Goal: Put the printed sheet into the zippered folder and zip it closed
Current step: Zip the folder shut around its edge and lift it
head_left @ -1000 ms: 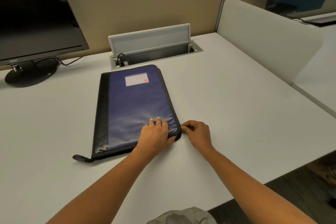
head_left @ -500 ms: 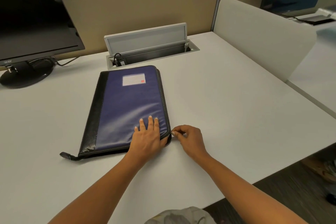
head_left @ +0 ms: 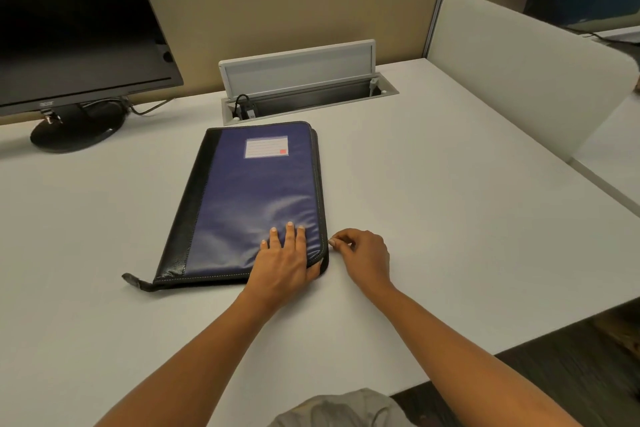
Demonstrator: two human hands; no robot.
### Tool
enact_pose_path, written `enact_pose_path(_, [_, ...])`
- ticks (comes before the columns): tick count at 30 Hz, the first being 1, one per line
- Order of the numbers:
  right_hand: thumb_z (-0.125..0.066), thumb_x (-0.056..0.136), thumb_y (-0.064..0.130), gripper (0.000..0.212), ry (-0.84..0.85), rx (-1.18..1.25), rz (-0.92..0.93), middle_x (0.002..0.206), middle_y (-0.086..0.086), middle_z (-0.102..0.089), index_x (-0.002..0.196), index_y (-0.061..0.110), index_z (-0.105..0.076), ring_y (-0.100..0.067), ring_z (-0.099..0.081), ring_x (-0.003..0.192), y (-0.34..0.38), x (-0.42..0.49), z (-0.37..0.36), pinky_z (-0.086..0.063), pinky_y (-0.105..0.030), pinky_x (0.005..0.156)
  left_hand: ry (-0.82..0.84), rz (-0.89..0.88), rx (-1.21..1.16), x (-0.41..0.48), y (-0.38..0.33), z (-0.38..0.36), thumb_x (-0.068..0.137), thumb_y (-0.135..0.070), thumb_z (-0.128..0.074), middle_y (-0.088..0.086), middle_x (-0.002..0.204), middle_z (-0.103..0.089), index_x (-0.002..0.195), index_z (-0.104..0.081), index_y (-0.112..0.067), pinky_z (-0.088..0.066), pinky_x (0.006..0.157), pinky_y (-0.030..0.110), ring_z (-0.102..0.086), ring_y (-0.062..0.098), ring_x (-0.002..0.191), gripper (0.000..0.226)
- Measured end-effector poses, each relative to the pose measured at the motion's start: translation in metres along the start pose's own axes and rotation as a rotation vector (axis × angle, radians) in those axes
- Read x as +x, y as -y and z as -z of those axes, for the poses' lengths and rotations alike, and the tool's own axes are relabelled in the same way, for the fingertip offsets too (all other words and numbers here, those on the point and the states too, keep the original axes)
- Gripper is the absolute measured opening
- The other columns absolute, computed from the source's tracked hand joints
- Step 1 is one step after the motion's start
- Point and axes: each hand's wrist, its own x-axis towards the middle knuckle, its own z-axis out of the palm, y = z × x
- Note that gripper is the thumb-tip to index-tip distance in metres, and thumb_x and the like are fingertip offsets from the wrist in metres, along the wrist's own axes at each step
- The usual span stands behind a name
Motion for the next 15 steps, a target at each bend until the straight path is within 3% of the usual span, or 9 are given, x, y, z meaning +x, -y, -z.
enact_pose_path(6, [-0.06, 0.086, 0.03, 0.014, 0.027, -0.037, -0.005, 0.095, 0.0, -0.072, 0.088, 0.021, -0.071, -0.016, -0.062, 0.085, 0.0032, 0.0043, 0.0008, -0.034, -0.021, 0.061, 0.007, 0.024, -0.02, 0.0033, 0.0, -0.0009, 0.094, -0.055, -0.021, 0.019, 0.156, -0.007, 0.148, -0.004, -0.006, -0.02, 0.114, 0.049, -0.013, 0.042, 0.142, 0.075])
enact_pose_path(11, [-0.061, 0.085, 0.026, 0.011, 0.098, -0.049, 0.04, 0.098, -0.003, -0.068, 0.088, 0.021, -0.07, -0.017, -0.055, 0.095, 0.0011, 0.0062, 0.0029, -0.035, -0.024, 0.072, -0.065, 0.075, -0.079, 0.0017, -0.0063, 0.0003, 0.091, -0.058, -0.029, 0.014, 0.157, -0.011, 0.147, -0.011, -0.009, -0.027, 0.111, 0.048, -0.014, 0.038, 0.142, 0.077])
enact_pose_path(15, [-0.059, 0.087, 0.025, 0.017, 0.106, -0.043, 0.023, 0.105, -0.007, -0.064, 0.099, 0.022, -0.069, -0.017, -0.058, 0.093, 0.0037, 0.0034, 0.0009, -0.038, -0.022, 0.076, -0.081, 0.086, -0.08, 0.0011, -0.0059, -0.0033, 0.09, -0.062, -0.025, 0.01, 0.158, -0.007, 0.148, -0.007, -0.011, -0.024, 0.113, 0.047, -0.009, 0.034, 0.144, 0.079])
